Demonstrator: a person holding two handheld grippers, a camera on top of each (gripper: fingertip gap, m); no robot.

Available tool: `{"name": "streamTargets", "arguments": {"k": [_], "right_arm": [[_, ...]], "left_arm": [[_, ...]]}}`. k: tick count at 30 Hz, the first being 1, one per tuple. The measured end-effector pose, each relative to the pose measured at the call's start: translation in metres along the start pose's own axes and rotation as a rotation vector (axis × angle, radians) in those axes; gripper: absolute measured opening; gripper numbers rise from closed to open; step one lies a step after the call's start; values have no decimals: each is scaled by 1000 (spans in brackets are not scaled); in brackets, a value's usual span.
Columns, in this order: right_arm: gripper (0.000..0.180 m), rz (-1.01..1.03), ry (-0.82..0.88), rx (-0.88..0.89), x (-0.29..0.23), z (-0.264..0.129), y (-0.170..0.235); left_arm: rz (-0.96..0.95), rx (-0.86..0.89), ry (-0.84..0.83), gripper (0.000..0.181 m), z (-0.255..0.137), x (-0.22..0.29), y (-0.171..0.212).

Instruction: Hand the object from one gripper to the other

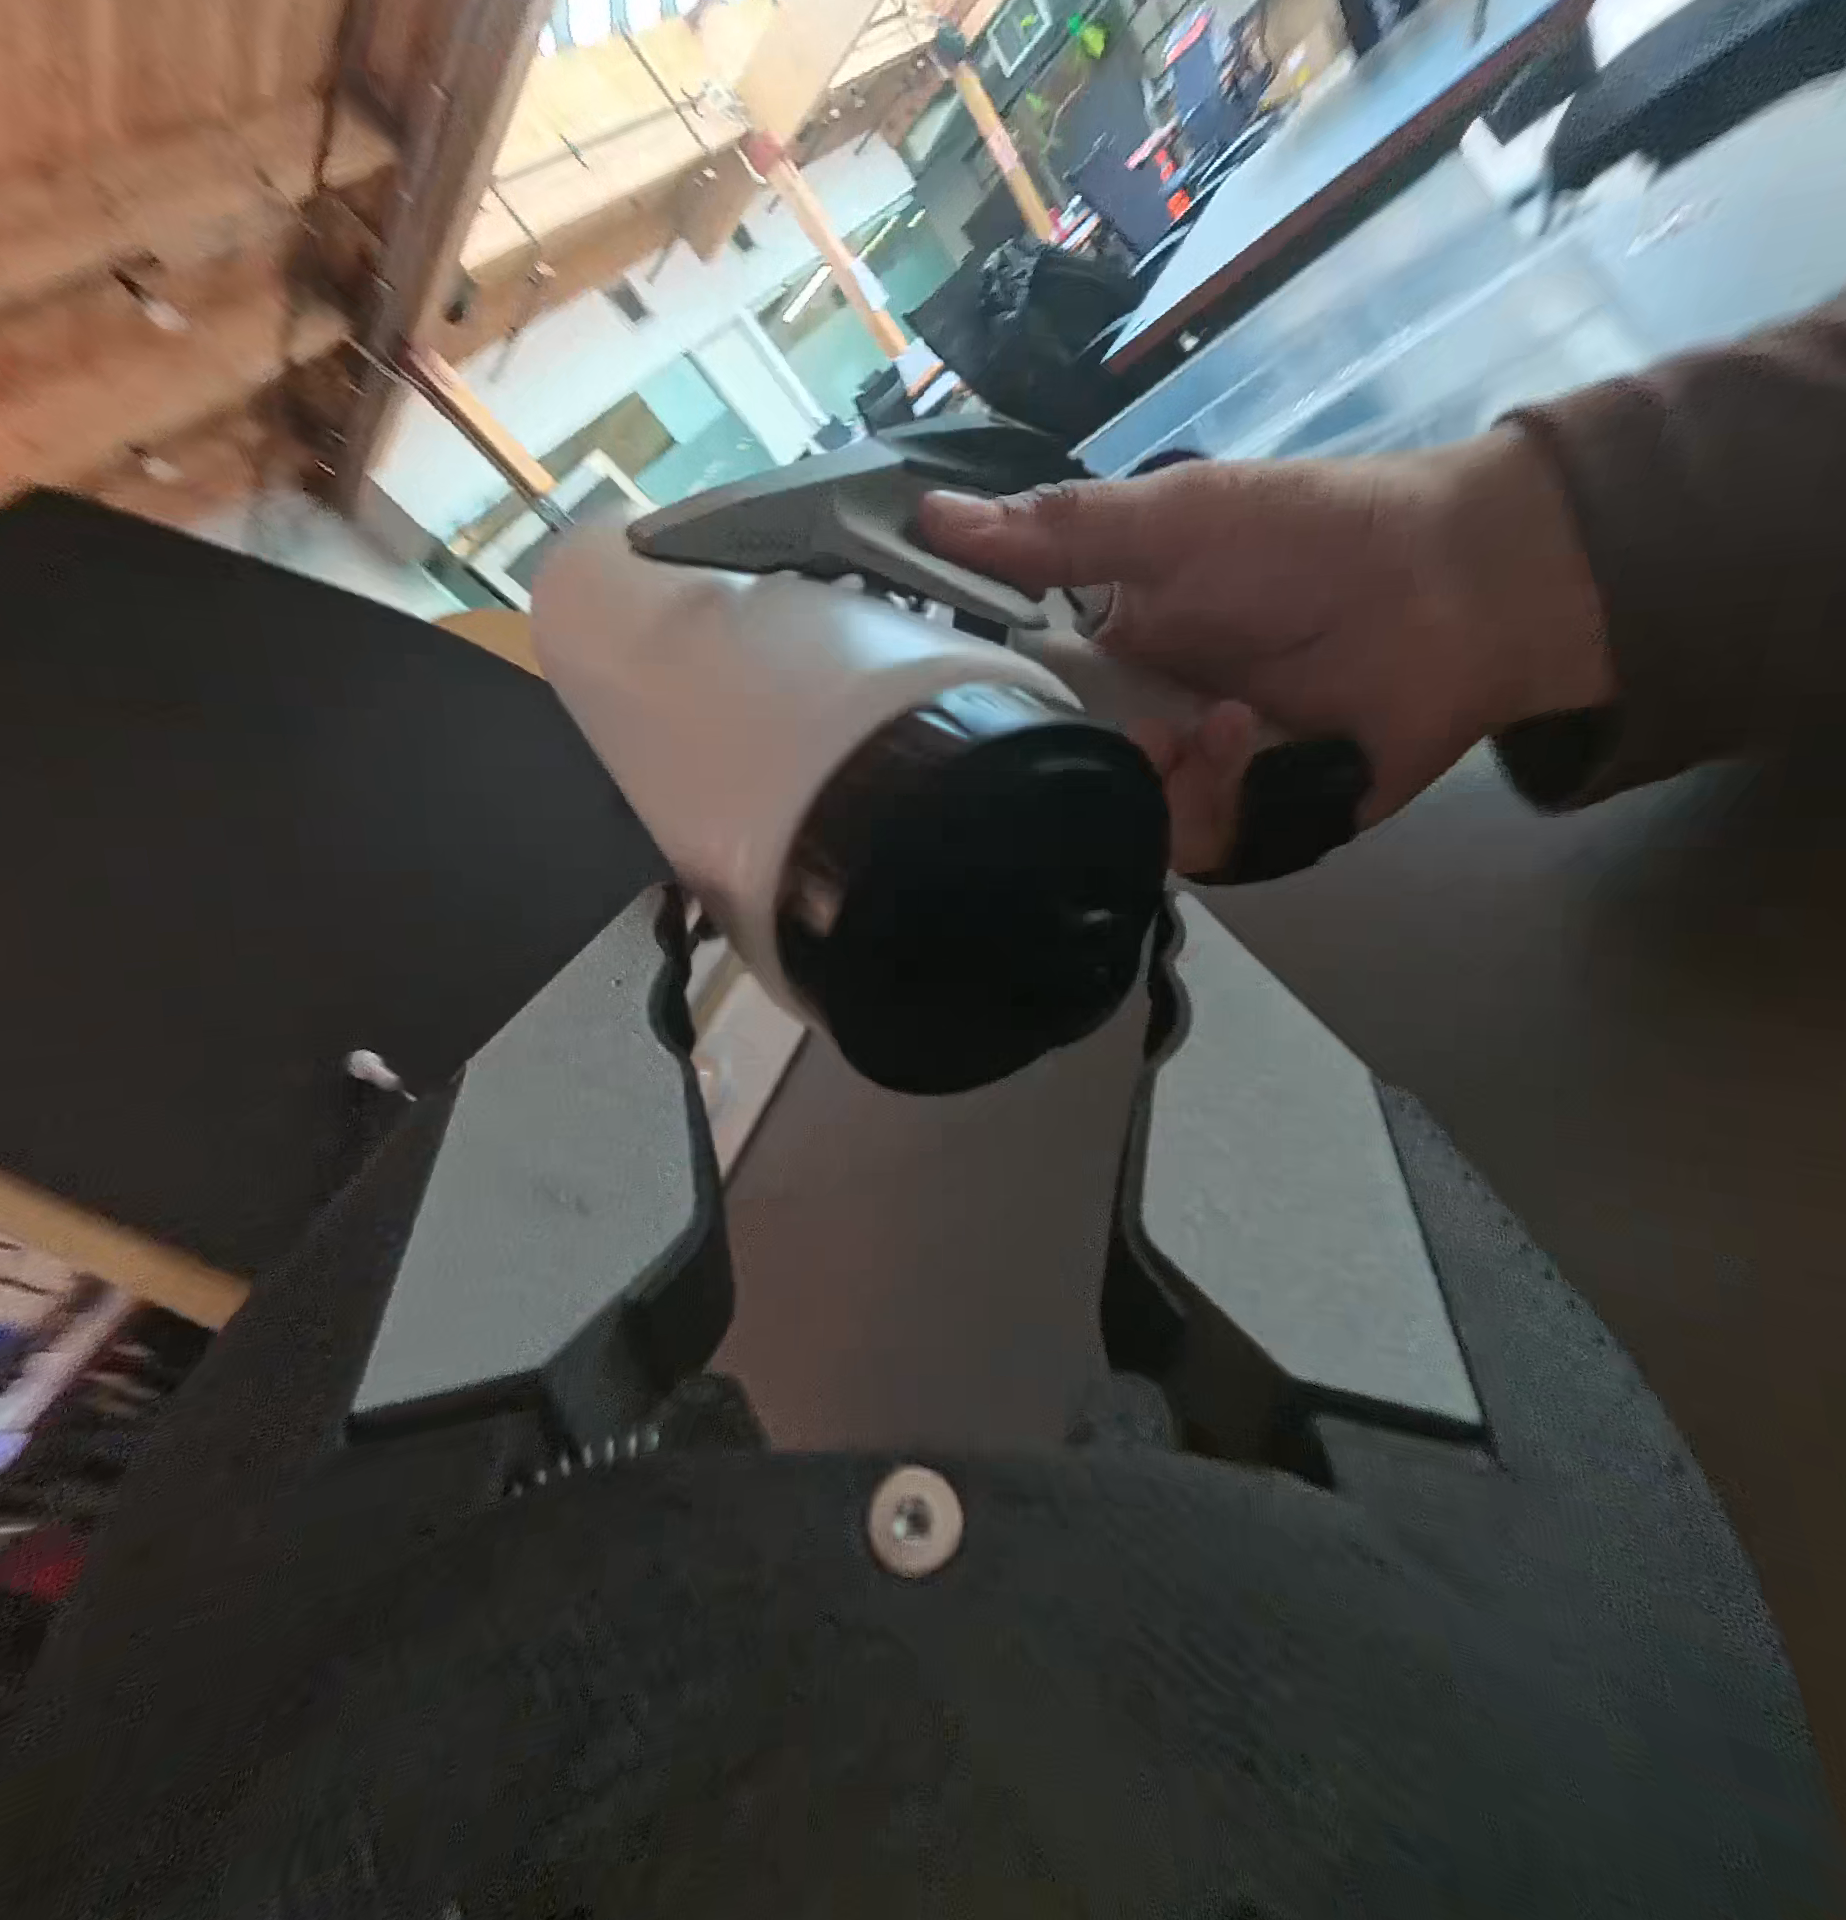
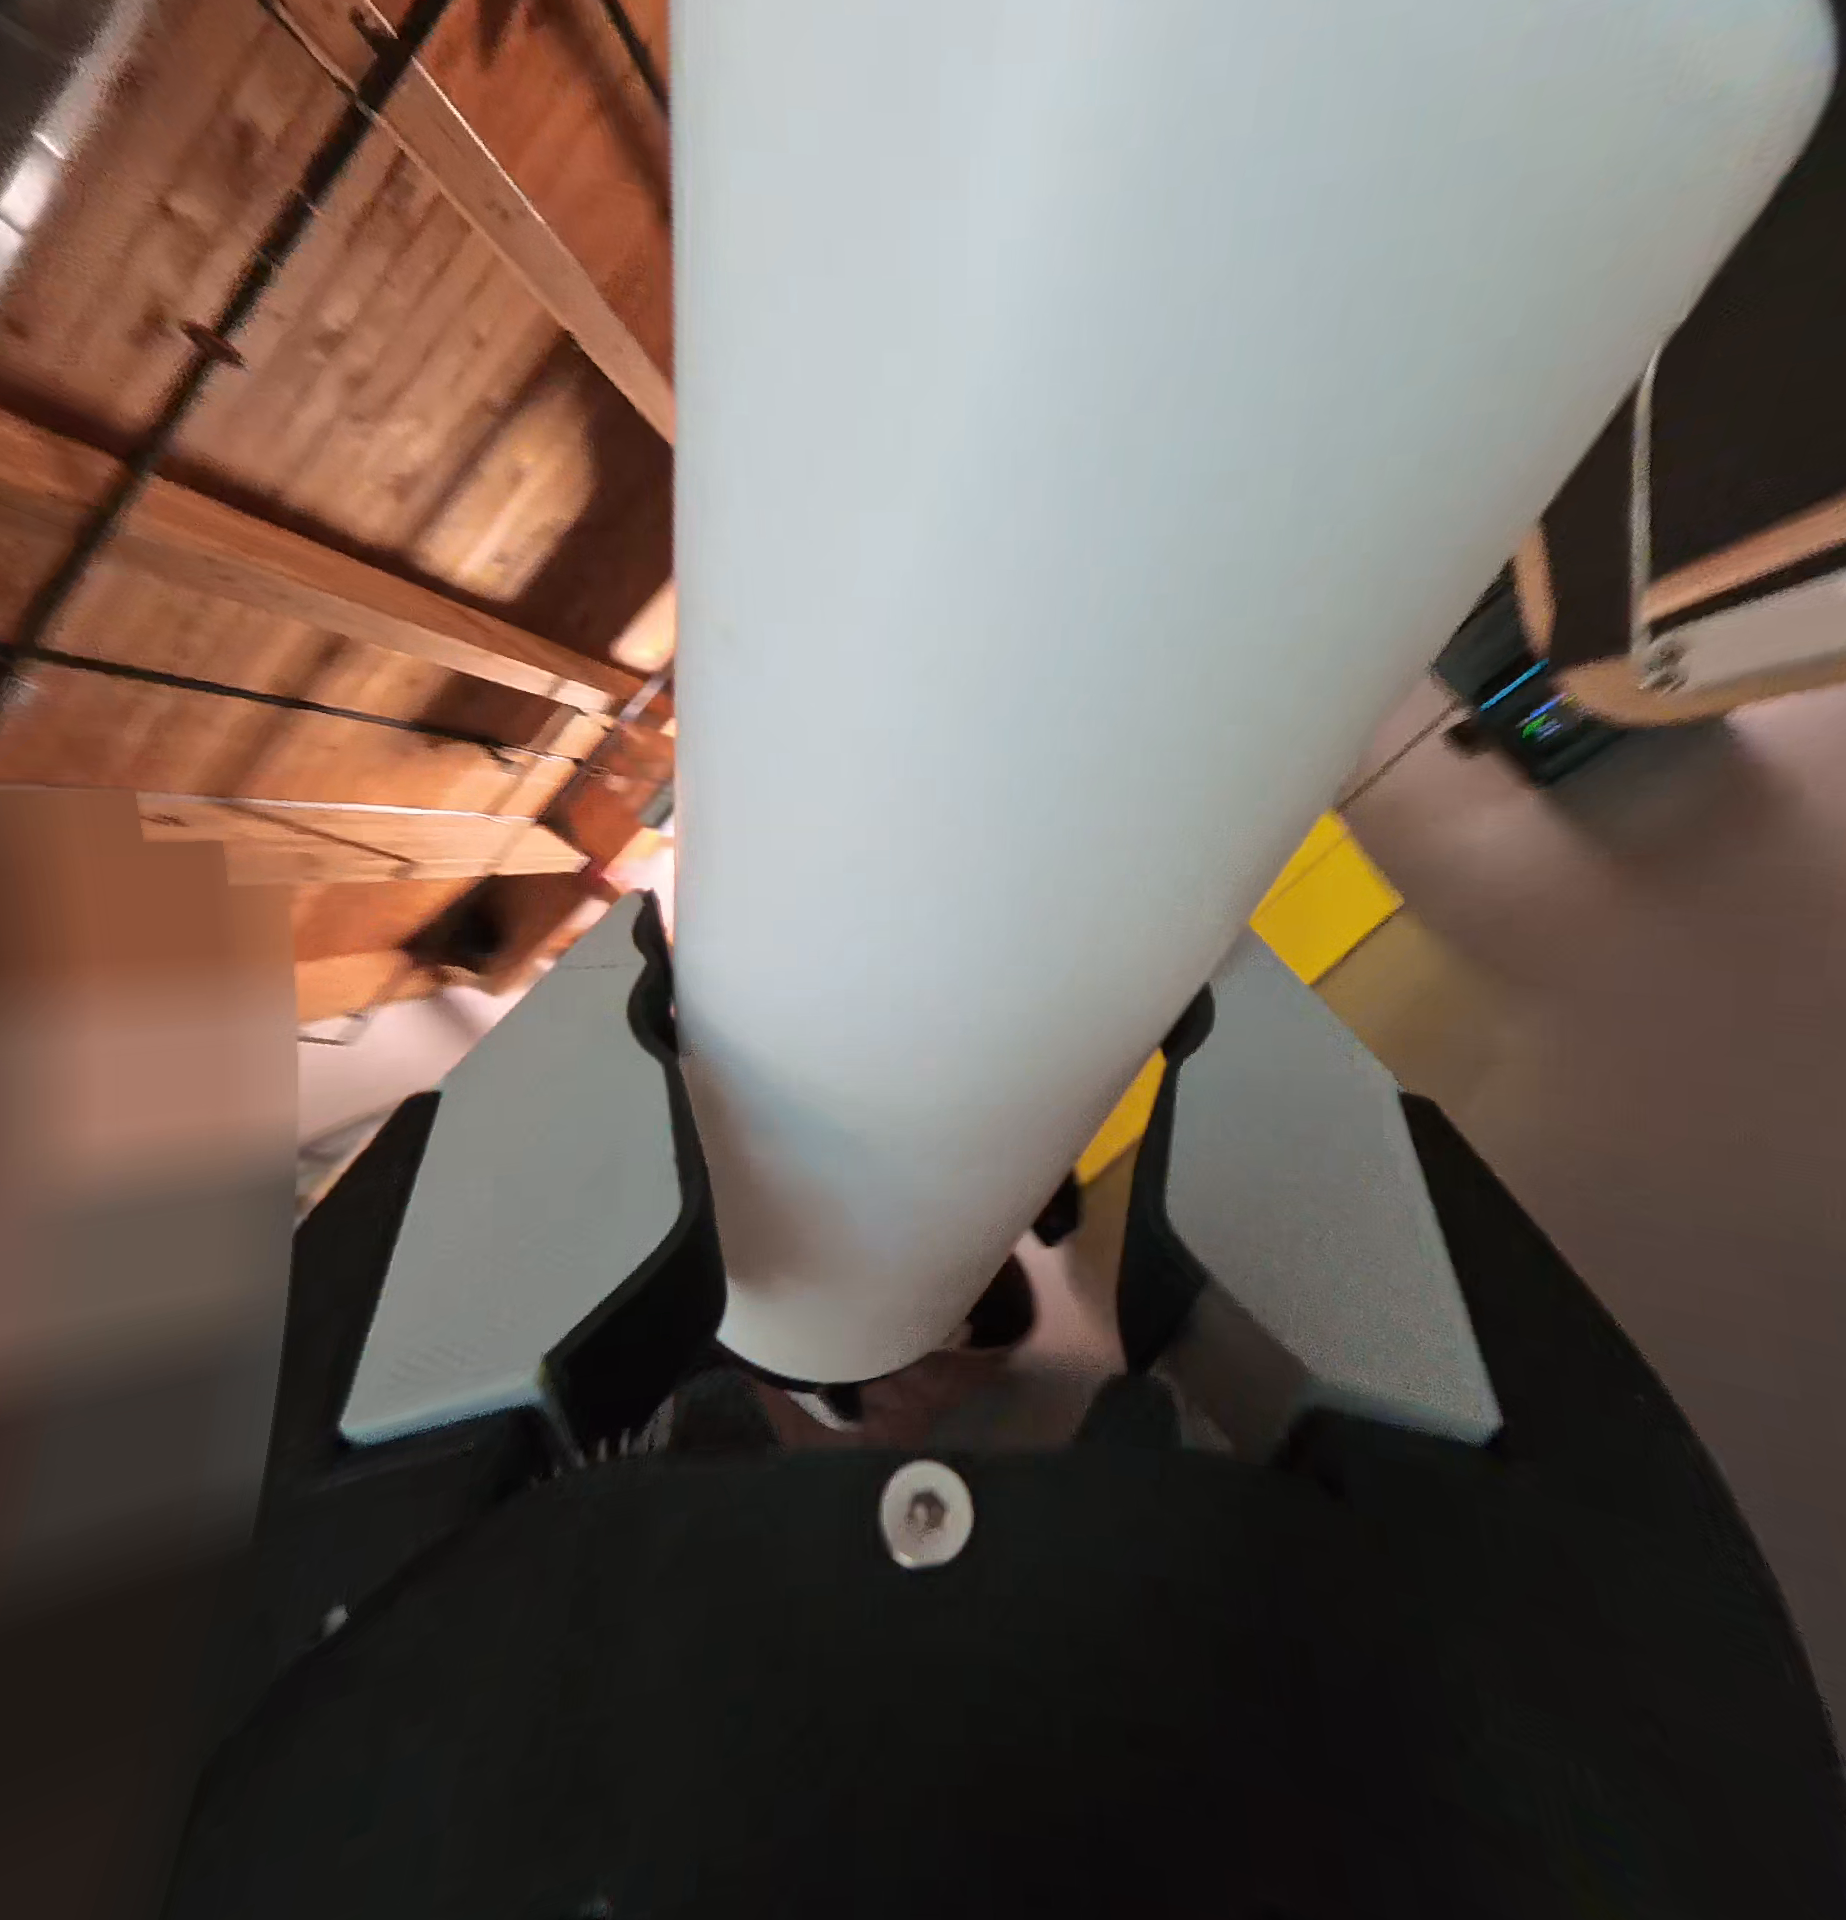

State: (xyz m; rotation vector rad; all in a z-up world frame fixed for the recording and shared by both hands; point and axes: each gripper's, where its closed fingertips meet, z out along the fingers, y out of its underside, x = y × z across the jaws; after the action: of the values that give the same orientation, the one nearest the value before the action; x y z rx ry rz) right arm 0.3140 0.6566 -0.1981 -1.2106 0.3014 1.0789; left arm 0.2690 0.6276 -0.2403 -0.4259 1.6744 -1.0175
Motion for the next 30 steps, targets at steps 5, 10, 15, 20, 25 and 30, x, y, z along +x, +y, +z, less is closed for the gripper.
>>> {"name": "streamTargets", "arguments": {"k": [5, 10, 15, 20, 25, 30], "right_arm": [[95, -423, 198, -102, -3, -5, -5], [90, -648, 233, -150, -15, 4, 5], [90, -574, 98, -177, -24, 17, 23], [90, -636, 16, -243, -31, 31, 49], [88, -731, 55, -247, -27, 32, 53], [89, -898, 141, -248, -34, 26, 48]], "left_arm": [[-455, 73, 225, 104, -15, -3, -6], [-737, 94, 296, 105, -11, -9, 0], [-763, 17, 314, 103, 6, 6, 15], [-774, 82, 401, 91, 7, 21, -1], [-704, 52, 388, 85, 7, 17, 0], [-604, 56, 344, 85, 8, 16, -4]]}}
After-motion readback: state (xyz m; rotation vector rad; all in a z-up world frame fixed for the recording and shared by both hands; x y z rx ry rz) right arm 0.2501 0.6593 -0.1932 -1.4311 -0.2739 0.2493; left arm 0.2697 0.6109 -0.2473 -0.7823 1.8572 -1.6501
